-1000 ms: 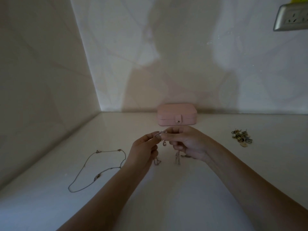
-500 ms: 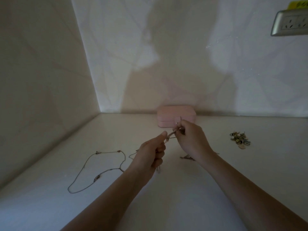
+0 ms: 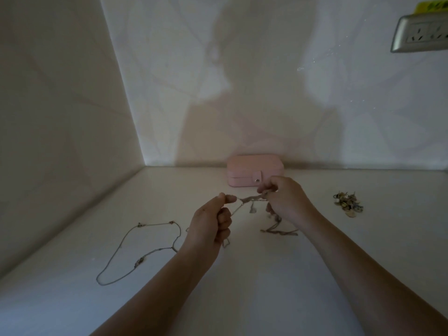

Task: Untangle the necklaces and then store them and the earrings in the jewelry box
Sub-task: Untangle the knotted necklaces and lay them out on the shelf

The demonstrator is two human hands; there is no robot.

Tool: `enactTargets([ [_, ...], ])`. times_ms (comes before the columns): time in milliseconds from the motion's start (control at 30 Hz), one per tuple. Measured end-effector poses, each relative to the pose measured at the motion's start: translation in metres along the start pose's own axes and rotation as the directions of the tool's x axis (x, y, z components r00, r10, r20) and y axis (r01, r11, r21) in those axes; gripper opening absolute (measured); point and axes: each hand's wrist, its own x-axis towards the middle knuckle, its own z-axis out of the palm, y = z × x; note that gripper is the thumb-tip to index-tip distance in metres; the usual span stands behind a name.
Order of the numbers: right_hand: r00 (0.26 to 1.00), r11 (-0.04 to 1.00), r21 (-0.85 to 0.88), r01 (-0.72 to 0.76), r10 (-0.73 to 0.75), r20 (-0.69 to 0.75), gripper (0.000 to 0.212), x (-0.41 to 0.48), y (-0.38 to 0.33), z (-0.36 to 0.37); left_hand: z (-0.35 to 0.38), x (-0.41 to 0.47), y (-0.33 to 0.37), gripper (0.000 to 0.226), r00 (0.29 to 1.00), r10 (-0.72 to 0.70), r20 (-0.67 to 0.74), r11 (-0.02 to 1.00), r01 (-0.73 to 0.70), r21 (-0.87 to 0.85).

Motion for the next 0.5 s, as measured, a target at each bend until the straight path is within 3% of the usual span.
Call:
enactTargets([
  [67,0.993,0.968,0.226,-0.105,0.089,0.081,0.023,0.002,-0.001,-0.002,0.002,-0.002,0.000,0.028,0.999,0.019,0.027,1.000,-0.019,0.013],
  [200,0.990,0.965,0.264,-0.004,-0.032,0.134,0.017,-0.001,-0.004,-0.008,0.003,-0.004,0.001,0.033,0.997,0.039,0.064,0.999,-0.037,-0.038],
  [300,0.883,0.876,0.467,-0.118,-0.123,0.453,0.011,-0.005,-0.007,-0.015,-0.001,-0.004,0.004,0.034,0.996,0.035,0.079,0.996,-0.029,-0.081],
  [367,0.790,0.894,0.409,-0.186,-0.112,0.603,0.015,-0.008,-0.008,-0.016,-0.003,-0.005,0.007,0.032,0.995,0.029,0.098,0.996,-0.020,-0.089],
  [500,0.799,0.922,0.343,-0.181,-0.065,0.597,0.022,-0.009,-0.008,-0.012,-0.004,-0.006,0.008,0.023,0.985,0.043,0.164,0.993,-0.024,-0.114],
])
